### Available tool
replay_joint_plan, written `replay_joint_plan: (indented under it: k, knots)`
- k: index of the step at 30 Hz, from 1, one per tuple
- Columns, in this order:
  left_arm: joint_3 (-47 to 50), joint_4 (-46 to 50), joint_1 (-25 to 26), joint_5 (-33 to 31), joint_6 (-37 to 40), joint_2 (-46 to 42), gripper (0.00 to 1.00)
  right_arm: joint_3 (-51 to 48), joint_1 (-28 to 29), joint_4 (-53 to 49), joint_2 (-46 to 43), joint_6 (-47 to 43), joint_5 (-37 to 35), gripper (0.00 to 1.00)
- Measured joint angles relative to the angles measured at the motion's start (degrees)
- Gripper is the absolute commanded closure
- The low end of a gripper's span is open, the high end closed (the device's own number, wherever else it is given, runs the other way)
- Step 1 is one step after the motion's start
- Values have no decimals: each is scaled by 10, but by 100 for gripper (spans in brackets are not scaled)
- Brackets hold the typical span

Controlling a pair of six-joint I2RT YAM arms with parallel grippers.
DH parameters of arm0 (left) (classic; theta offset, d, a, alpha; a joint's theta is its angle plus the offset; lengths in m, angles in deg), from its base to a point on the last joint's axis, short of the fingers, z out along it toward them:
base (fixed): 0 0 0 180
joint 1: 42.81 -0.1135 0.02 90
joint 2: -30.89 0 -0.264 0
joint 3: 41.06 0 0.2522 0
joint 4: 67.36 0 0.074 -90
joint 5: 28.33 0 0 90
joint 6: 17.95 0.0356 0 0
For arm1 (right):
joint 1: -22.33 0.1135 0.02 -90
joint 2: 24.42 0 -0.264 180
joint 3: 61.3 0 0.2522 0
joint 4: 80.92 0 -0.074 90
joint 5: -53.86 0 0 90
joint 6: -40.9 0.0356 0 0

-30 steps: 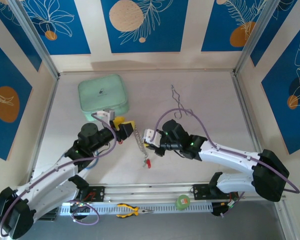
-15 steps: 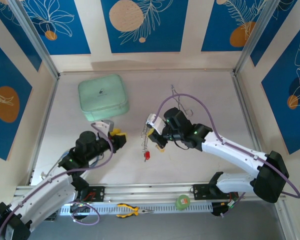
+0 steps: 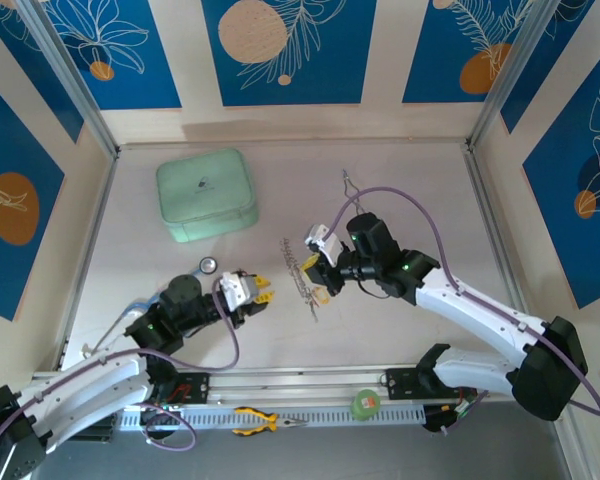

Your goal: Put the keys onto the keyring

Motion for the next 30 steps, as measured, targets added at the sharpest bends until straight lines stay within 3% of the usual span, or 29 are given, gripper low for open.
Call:
replay_joint_plan:
  k: [6,11,18,30]
  knots:
    - [0,-82,88,-102,162,75,72,-3,-5,12,-8,30,28,100]
    - [2,-158,111,-162,231,130,66,-3,-5,17,-9,47,34,100]
    - [2,-226,118,-188,260,157,62,-3,-1,24,-9,62,31,100]
    - [7,-238,118,-192,262,158,58,-3,2,24,-9,81,22,100]
